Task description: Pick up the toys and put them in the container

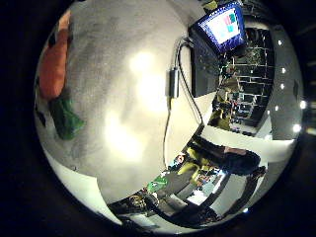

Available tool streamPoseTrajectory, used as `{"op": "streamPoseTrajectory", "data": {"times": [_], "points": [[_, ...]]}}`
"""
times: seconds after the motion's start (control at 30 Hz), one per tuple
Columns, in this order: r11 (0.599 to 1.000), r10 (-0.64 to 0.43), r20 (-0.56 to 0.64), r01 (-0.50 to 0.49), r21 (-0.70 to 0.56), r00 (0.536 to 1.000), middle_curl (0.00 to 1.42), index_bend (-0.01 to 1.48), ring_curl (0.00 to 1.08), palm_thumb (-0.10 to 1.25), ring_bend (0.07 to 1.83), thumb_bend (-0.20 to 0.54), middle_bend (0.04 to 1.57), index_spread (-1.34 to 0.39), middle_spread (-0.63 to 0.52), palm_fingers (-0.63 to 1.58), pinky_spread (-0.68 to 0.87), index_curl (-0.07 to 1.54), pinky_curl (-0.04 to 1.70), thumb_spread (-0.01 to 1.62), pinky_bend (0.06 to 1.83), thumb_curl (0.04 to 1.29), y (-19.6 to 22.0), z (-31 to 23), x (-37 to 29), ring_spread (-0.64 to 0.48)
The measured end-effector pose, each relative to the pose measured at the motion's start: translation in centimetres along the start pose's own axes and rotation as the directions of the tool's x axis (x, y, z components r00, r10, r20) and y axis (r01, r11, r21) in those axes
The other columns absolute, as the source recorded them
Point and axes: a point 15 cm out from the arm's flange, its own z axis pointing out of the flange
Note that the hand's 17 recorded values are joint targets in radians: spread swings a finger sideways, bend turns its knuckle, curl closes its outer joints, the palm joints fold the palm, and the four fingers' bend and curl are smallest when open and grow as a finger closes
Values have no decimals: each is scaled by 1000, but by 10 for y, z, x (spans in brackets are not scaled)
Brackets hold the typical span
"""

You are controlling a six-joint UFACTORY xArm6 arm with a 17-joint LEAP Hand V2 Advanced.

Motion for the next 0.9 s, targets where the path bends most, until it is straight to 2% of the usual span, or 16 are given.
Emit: {"op": "streamPoseTrajectory", "data": {"times": [0.17, 0.4, 0.63, 0.9], "points": [[999, -21, -19, 20, -41, 1000, 325, 1000, 119, 1022, 178, -11, 387, -398, -113, 608, 408, 622, 93, 829, 167, 505, 12, -10, 0, 45], [997, -44, -25, 42, -66, 999, 343, 1015, 119, 1026, 187, -22, 423, -413, -151, 560, 385, 631, 89, 831, 177, 537, 26, -46, 6, 22], [996, -83, -28, 84, 42, 996, 357, 1002, 130, 1012, 192, -23, 434, -423, -159, 541, 376, 636, 105, 839, 182, 555, 26, -131, 12, 18], [983, -171, -31, 173, 68, 985, 361, 1000, 141, 1000, 194, -22, 429, -427, -159, 533, 376, 644, 116, 852, 181, 568, 83, -214, -4, 8]]}}
